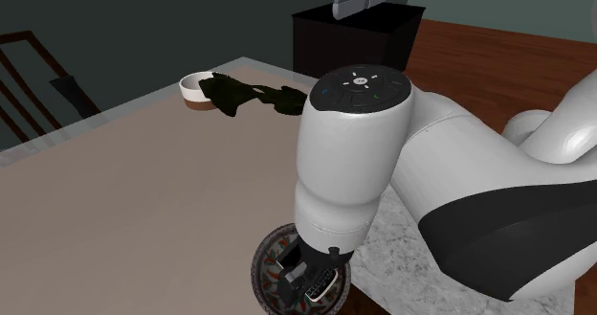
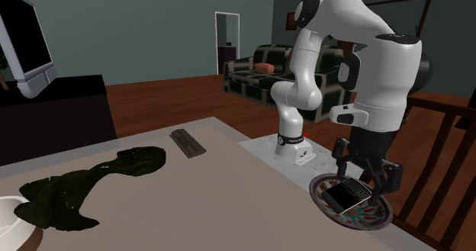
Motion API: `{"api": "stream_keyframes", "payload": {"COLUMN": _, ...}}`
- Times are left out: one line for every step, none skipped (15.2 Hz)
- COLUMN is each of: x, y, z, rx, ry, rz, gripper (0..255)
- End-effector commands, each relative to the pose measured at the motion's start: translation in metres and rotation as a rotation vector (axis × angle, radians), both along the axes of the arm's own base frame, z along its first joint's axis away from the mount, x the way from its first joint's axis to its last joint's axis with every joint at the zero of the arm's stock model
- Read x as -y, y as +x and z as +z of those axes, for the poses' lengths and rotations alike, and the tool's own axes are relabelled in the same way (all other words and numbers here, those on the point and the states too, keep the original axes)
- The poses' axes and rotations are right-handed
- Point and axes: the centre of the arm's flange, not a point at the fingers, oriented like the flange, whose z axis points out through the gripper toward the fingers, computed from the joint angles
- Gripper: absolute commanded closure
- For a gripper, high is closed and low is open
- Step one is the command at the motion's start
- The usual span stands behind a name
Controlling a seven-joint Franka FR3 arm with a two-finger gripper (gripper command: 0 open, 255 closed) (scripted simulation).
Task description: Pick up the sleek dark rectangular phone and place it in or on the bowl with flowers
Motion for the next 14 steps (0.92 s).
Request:
{"api": "stream_keyframes", "payload": {"x": 0.000, "y": 0.000, "z": 0.000, "rx": 0.000, "ry": 0.000, "rz": 0.000, "gripper": 0}}
{"api": "stream_keyframes", "payload": {"x": 0.000, "y": 0.000, "z": 0.000, "rx": 0.000, "ry": 0.000, "rz": 0.000, "gripper": 0}}
{"api": "stream_keyframes", "payload": {"x": 0.000, "y": 0.000, "z": 0.013, "rx": 0.000, "ry": 0.000, "rz": 0.000, "gripper": 0}}
{"api": "stream_keyframes", "payload": {"x": 0.000, "y": 0.000, "z": 0.026, "rx": 0.000, "ry": 0.000, "rz": 0.000, "gripper": 0}}
{"api": "stream_keyframes", "payload": {"x": 0.000, "y": 0.000, "z": 0.040, "rx": 0.000, "ry": 0.000, "rz": 0.000, "gripper": 0}}
{"api": "stream_keyframes", "payload": {"x": 0.001, "y": -0.001, "z": 0.050, "rx": 0.000, "ry": 0.000, "rz": 0.000, "gripper": 0}}
{"api": "stream_keyframes", "payload": {"x": 0.001, "y": -0.001, "z": 0.050, "rx": 0.000, "ry": 0.000, "rz": 0.000, "gripper": 0}}
{"api": "stream_keyframes", "payload": {"x": 0.001, "y": -0.001, "z": 0.050, "rx": 0.000, "ry": 0.000, "rz": 0.000, "gripper": 0}}
{"api": "stream_keyframes", "payload": {"x": 0.001, "y": -0.001, "z": 0.050, "rx": 0.000, "ry": 0.000, "rz": 0.000, "gripper": 0}}
{"api": "stream_keyframes", "payload": {"x": 0.001, "y": -0.001, "z": 0.050, "rx": 0.000, "ry": 0.000, "rz": 0.000, "gripper": 0}}
{"api": "stream_keyframes", "payload": {"x": 0.001, "y": -0.001, "z": 0.050, "rx": 0.000, "ry": 0.000, "rz": 0.000, "gripper": 0}}
{"api": "stream_keyframes", "payload": {"x": 0.001, "y": -0.001, "z": 0.050, "rx": 0.000, "ry": 0.000, "rz": 0.000, "gripper": 0}}
{"api": "stream_keyframes", "payload": {"x": 0.001, "y": -0.001, "z": 0.050, "rx": 0.000, "ry": 0.000, "rz": 0.000, "gripper": 0}}
{"api": "stream_keyframes", "payload": {"x": 0.001, "y": -0.001, "z": 0.050, "rx": 0.000, "ry": 0.000, "rz": 0.000, "gripper": 0}}
